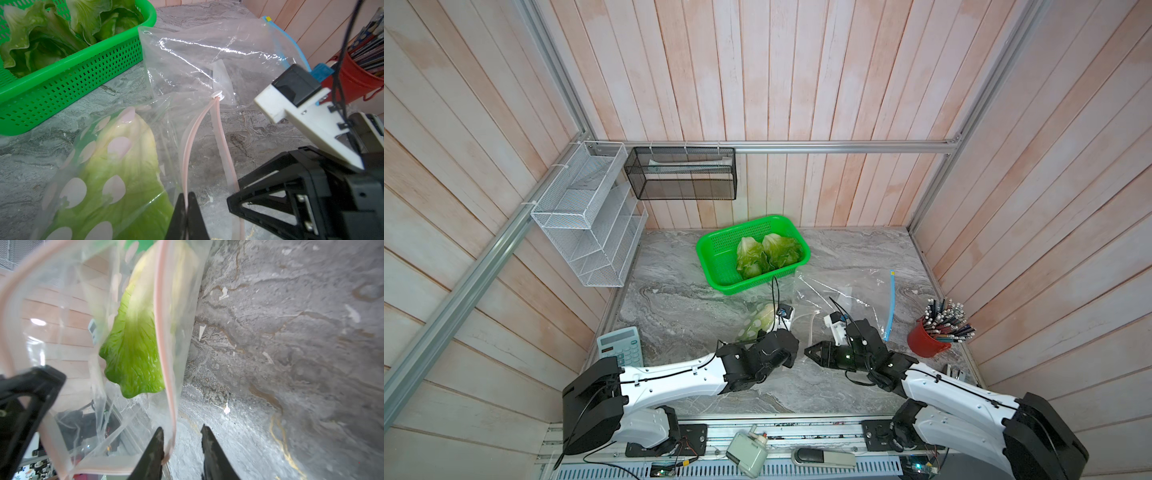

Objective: Open the zip-top bag and take out the chinese cabbages
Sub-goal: Open the zipper of the food storage bag at the center of the board, then pick up the Chinese cabbage from the zipper food storage bag.

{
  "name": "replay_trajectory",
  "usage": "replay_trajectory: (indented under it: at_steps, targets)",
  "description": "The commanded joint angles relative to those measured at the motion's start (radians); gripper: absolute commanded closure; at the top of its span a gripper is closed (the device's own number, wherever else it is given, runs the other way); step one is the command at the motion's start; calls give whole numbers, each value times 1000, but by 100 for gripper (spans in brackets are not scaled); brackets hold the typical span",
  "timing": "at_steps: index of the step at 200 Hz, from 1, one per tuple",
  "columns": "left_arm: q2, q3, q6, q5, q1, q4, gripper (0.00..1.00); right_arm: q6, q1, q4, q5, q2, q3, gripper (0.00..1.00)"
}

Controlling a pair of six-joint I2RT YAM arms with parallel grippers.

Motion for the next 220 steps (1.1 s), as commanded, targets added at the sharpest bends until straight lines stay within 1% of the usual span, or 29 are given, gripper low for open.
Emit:
replay_trajectory:
  at_steps: [1, 27, 40, 55, 78, 100, 130, 149, 171, 183, 203, 220]
  targets:
    - [33, 37, -12, -58, -30, 10, 100, 10, -4, -94, 102, -119, 28, 49]
    - [44, 38, -17, -71, -49, 28, 100, 32, -5, -173, 146, -234, 63, 47]
    - [41, 34, -10, -78, -53, 41, 100, 39, -5, -203, 142, -258, 76, 47]
    - [34, 30, -4, -97, -59, 51, 100, 60, -6, -189, 119, -264, 76, 47]
    - [22, 23, 14, -123, -71, 72, 100, 102, -6, -78, 58, -218, 70, 51]
    - [17, 24, 32, -148, -84, 87, 100, 111, -6, -9, 38, -152, 79, 55]
    - [18, 25, 51, -167, -91, 93, 100, 110, -5, 52, -5, -79, 103, 61]
    - [7, 18, 63, -180, -93, 111, 100, 125, -5, 76, -9, -37, 106, 64]
    - [-12, 6, 84, -189, -98, 135, 100, 134, -5, 110, -29, 13, 115, 65]
    - [-16, 4, 101, -189, -99, 144, 100, 135, -5, 118, -45, 40, 128, 62]
    - [-19, 4, 126, -189, -103, 150, 100, 147, -4, 119, -59, 76, 146, 52]
    - [-23, -3, 149, -184, -105, 173, 100, 172, -6, 139, -54, 104, 147, 48]
